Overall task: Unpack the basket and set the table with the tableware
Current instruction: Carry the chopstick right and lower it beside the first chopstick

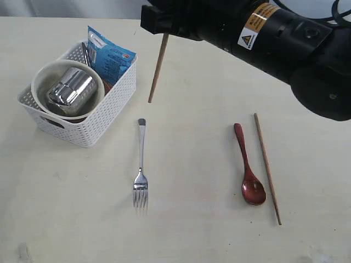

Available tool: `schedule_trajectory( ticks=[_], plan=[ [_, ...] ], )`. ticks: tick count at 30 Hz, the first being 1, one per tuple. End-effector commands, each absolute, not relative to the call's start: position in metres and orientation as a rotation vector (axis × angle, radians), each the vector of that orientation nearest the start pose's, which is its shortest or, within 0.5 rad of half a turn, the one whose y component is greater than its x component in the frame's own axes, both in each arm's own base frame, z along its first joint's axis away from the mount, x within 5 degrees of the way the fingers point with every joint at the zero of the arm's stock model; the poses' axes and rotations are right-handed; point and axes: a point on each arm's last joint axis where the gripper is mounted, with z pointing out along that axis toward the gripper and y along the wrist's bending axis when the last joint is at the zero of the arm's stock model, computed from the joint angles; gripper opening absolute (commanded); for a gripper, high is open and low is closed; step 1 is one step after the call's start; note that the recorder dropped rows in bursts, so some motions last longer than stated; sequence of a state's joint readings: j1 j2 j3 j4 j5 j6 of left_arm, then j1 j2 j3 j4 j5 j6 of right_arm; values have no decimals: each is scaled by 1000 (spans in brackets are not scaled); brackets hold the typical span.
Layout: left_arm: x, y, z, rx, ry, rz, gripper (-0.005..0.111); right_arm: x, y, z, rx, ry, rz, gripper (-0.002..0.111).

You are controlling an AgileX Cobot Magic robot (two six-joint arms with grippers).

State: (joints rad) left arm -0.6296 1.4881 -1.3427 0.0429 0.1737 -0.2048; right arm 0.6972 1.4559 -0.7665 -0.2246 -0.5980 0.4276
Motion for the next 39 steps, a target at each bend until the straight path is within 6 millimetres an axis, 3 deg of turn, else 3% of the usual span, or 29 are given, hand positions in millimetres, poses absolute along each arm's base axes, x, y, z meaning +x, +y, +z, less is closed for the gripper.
schedule_trajectory(
  ticks=[1,8,10,14,16,19,22,25,30,36,39],
  plan=[
    [285,-208,398,439,1762,-547,0,233,211,281,-474,1593,823,0],
    [284,-208,397,446,1766,-540,4,233,211,281,-474,1593,823,0],
    [284,-208,396,449,1780,-536,15,233,211,281,-474,1596,822,0],
    [284,-208,395,452,1794,-532,51,233,211,280,-482,1601,812,0],
    [284,-208,395,452,1792,-532,63,234,211,279,-483,1614,806,0],
    [284,-207,398,458,1774,-522,72,234,210,275,-489,1658,778,0],
    [286,-198,404,443,1751,-502,73,239,204,267,-477,1746,679,0],
    [288,-182,413,398,1736,-475,73,250,186,259,-421,1850,569,0],
    [297,-152,415,321,1774,-403,73,274,138,246,-284,2049,404,0],
    [301,-140,388,307,1916,-344,73,282,73,232,-72,2446,207,0],
    [300,-141,366,316,1950,-345,73,271,61,227,-68,2667,141,0]
  ],
)
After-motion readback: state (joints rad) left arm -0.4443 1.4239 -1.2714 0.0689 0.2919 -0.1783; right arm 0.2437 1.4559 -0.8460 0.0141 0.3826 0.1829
